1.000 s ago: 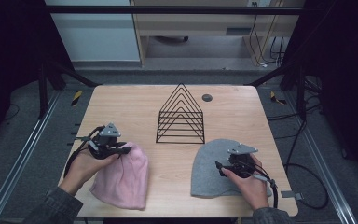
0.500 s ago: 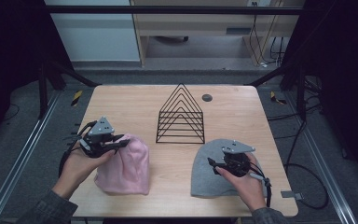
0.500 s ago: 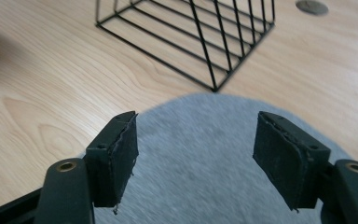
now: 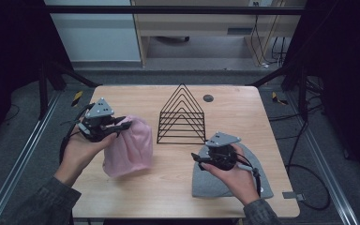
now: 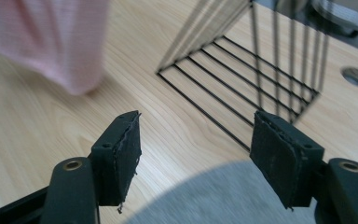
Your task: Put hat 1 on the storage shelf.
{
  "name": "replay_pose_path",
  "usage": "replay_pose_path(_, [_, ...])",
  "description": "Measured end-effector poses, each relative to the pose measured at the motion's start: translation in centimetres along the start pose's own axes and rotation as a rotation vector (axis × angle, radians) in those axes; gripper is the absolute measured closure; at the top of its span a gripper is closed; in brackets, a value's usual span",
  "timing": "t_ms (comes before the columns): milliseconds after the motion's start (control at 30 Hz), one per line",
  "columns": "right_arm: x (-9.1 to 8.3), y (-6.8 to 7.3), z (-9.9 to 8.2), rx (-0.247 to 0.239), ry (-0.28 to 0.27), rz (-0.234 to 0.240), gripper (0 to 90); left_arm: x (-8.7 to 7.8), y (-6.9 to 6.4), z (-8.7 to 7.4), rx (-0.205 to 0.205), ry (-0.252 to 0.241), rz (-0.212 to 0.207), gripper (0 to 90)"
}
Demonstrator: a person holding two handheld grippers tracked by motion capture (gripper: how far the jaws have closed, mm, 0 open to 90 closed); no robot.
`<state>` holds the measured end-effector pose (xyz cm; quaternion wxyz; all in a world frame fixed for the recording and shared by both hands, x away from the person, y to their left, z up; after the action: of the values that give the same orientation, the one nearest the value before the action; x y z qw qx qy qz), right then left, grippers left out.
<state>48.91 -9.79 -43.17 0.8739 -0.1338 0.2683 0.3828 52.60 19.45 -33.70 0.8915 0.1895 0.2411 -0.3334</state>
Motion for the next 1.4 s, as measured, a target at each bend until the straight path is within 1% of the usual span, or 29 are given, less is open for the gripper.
replay_pose_path(67, [0.6,0.8,0.9,-0.02,-0.002,0.018,33.6,0.1,0.3,0.7,0.004,-0.009,0.008,74.5])
replay_pose_path(133, [1.3,1.7,1.6,-0.027,-0.003,0.046,33.2,0.1,0.5,1.2,0.01,-0.018,0.014,74.5])
replay_pose_path(167, [1.3,1.7,1.6,-0.027,-0.003,0.046,33.2,0.1,0.5,1.2,0.01,-0.018,0.014,74.5])
replay_pose_path(200, [2.1,2.5,2.1,-0.04,0.001,0.073,33.1,0.0,0.7,1.7,0.008,-0.026,0.013,74.5])
replay_pose_path(267, [3.1,3.3,2.4,-0.055,0.011,0.089,34.1,0.0,0.7,2.3,0.003,-0.045,0.005,74.5])
replay_pose_path(300, [3.6,3.6,2.6,-0.064,0.016,0.097,35.1,-0.1,0.7,2.6,0.004,-0.049,0.008,74.5])
replay_pose_path(333, [3.6,3.6,2.6,-0.064,0.016,0.097,35.1,-0.1,0.7,2.6,0.004,-0.049,0.008,74.5])
replay_pose_path(367, [4.6,4.2,2.9,-0.064,0.021,0.114,36.7,-0.3,0.6,3.2,0.013,-0.052,0.014,74.4])
replay_pose_path(467, [5.9,5.1,3.5,-0.05,0.011,0.141,40.4,-0.4,0.3,3.9,0.013,-0.061,0.01,74.3])
replay_pose_path(500, [5.9,5.1,3.5,-0.05,0.011,0.141,40.4,-0.4,0.3,3.9,0.013,-0.061,0.01,74.3])
replay_pose_path(533, [6.9,5.5,3.7,-0.05,0.019,0.154,41.7,-0.4,0.1,4.3,0.012,-0.067,-0.002,74.2])
replay_pose_path(600, [7.3,5.7,3.8,-0.048,0.026,0.157,41.9,-0.4,0.0,4.5,0.013,-0.068,-0.004,74.2])
replay_pose_path(667, [8.0,5.9,3.8,-0.036,0.034,0.171,43.3,-0.4,-0.1,4.8,0.004,-0.073,-0.017,74.2])
replay_pose_path(700, [8.7,6.1,3.8,-0.03,0.04,0.177,44.2,-0.4,-0.2,4.9,-0.002,-0.077,-0.025,74.2])
replay_pose_path(767, [8.9,6.2,3.8,-0.021,0.037,0.187,44.8,-0.3,-0.3,5.0,-0.01,-0.082,-0.03,74.2])
replay_pose_path(800, [9.4,6.3,3.9,-0.013,0.047,0.196,46.3,-0.3,-0.3,5.1,-0.021,-0.086,-0.039,74.2])
replay_pose_path(833, [9.6,6.4,3.9,-0.018,0.05,0.198,49.3,-0.3,-0.3,5.1,-0.024,-0.087,-0.042,74.2])
replay_pose_path(867, [9.7,6.3,4.0,-0.025,0.045,0.201,53.6,-0.4,-0.2,5.1,-0.025,-0.086,-0.043,74.2])
replay_pose_path(967, [9.5,6.1,4.5,-0.025,0.029,0.211,68.0,-0.6,0.1,5.1,-0.035,-0.092,-0.045,74.2])
replay_pose_path(1000, [9.3,6.0,4.7,-0.028,0.026,0.214,71.2,-0.7,0.2,5.2,-0.047,-0.1,-0.046,74.1])
replay_pose_path(1067, [8.9,5.7,5.2,-0.041,0.019,0.216,78.5,-0.9,0.6,5.3,-0.056,-0.109,-0.041,74.1])
replay_pose_path(1100, [8.6,5.6,5.5,-0.04,0.011,0.219,81.0,-1.0,0.8,5.3,-0.056,-0.11,-0.041,74.2])
replay_pose_path(1200, [7.7,4.9,6.3,-0.043,0.003,0.227,83.6,-1.3,1.4,5.4,-0.075,-0.118,-0.049,74.2])
replay_pose_path(1367, [6.2,3.6,7.2,-0.059,0.0,0.216,84.4,-1.9,2.1,5.9,-0.079,-0.135,-0.062,74.0])
replay_pose_path(1400, [6.2,3.6,7.2,-0.059,0.0,0.216,84.4,-1.9,2.1,5.9,-0.079,-0.135,-0.062,74.0])
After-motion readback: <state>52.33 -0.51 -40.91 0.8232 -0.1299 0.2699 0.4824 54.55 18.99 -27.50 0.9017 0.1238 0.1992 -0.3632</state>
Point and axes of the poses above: each handheld gripper's, and its own axes: x roughly forward along the jaws, z roughly out of its top, y roughly to its left, the point moved 6 cm from there along x, roughly forward along the jaws, and after that the axes turned 4 degrees about z, right-handed, at the moved point
